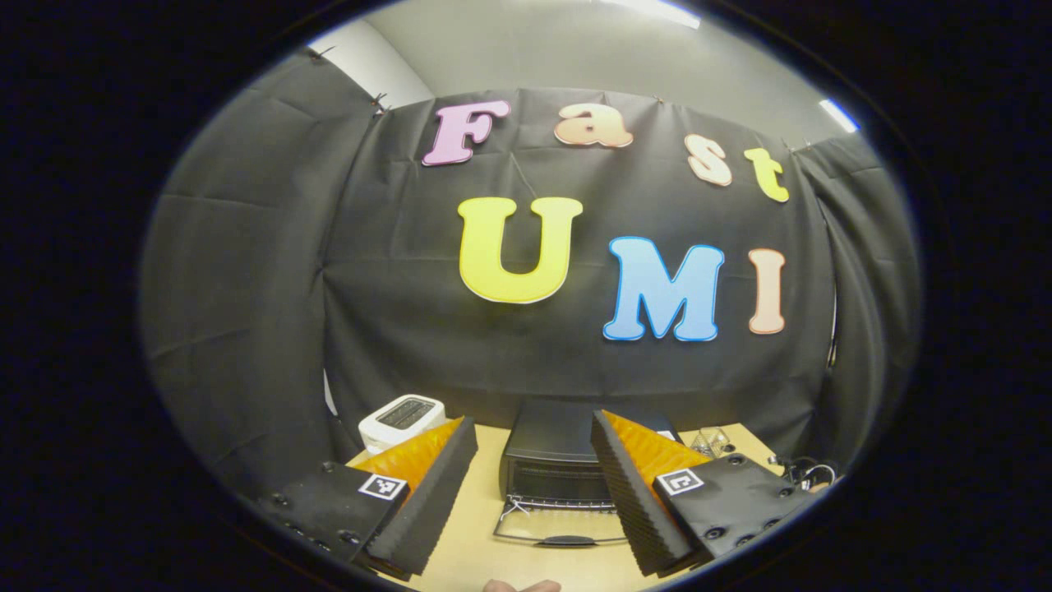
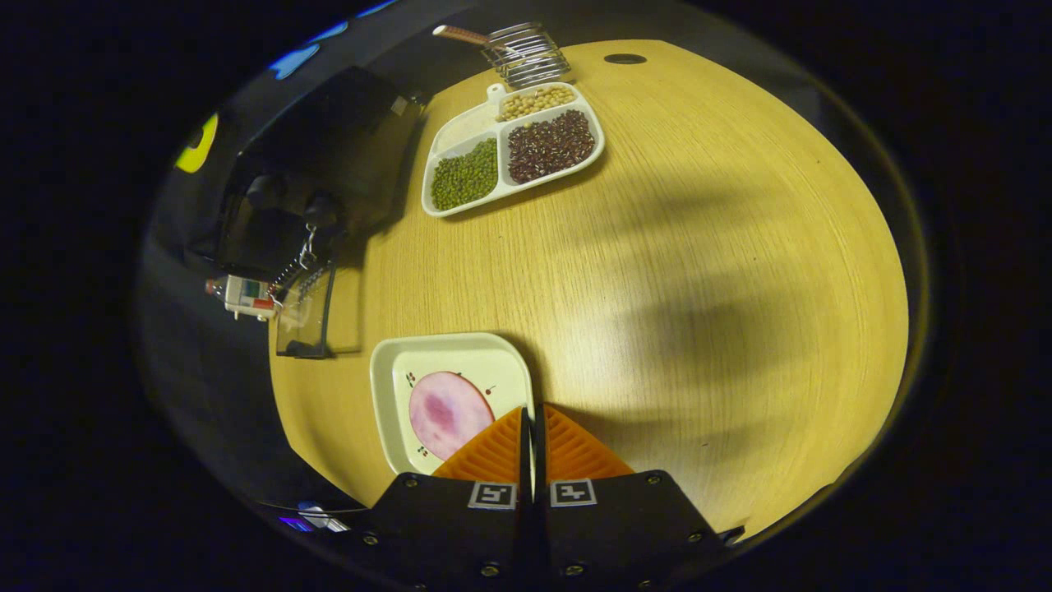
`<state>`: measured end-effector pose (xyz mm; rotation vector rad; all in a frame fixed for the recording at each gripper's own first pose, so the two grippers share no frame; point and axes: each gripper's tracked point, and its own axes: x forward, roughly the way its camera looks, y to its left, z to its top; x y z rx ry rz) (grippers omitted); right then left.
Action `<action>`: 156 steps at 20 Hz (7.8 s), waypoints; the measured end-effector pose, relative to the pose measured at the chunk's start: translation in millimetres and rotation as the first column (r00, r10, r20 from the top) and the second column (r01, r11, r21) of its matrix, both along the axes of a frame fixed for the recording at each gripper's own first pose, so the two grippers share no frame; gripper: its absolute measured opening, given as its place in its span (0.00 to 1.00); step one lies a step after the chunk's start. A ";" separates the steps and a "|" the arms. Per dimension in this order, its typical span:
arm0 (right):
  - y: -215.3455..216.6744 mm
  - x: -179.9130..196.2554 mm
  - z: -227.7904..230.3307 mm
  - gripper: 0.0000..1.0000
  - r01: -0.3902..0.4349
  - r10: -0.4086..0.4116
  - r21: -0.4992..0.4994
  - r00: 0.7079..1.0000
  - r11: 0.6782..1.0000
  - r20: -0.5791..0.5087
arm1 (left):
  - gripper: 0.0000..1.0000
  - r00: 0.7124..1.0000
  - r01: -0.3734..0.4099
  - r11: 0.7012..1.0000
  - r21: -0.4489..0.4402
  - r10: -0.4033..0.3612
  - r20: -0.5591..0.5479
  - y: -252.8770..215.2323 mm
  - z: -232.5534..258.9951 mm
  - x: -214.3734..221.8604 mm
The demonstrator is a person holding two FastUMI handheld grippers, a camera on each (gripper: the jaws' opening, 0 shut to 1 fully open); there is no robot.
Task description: Open the electric oven with the left hand, put the food in, and close the electric oven.
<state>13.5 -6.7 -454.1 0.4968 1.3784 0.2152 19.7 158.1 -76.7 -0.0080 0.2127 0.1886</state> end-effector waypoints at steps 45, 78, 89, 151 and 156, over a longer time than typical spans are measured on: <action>180.9 24.9 116.9 0.01 0.609 -0.731 0.511 0.681 0.606 0.055 | 0.95 0.976 0.173 0.983 0.068 -0.180 0.120 37.6 52.5 -16.2; 309.3 226.3 72.5 0.03 0.858 -0.943 0.448 0.322 0.251 -0.088 | 0.99 0.997 -0.071 0.991 0.109 0.072 -0.007 169.3 14.2 -39.8; 308.2 164.2 98.5 0.24 0.689 -0.773 0.415 0.632 0.595 0.060 | 0.99 1.000 0.012 0.996 0.084 -0.013 0.011 96.8 7.7 -10.6; -10.8 42.1 412.7 0.96 0.447 -0.009 -0.119 0.274 0.887 0.962 | 1.00 0.463 0.039 0.978 -0.205 -0.199 -0.864 -71.8 -380.2 -20.4; -19.2 45.5 406.1 0.96 0.464 -0.007 -0.137 0.296 0.875 0.955 | 0.92 0.408 0.027 0.981 -0.192 -0.187 -0.894 -65.5 -411.8 -10.8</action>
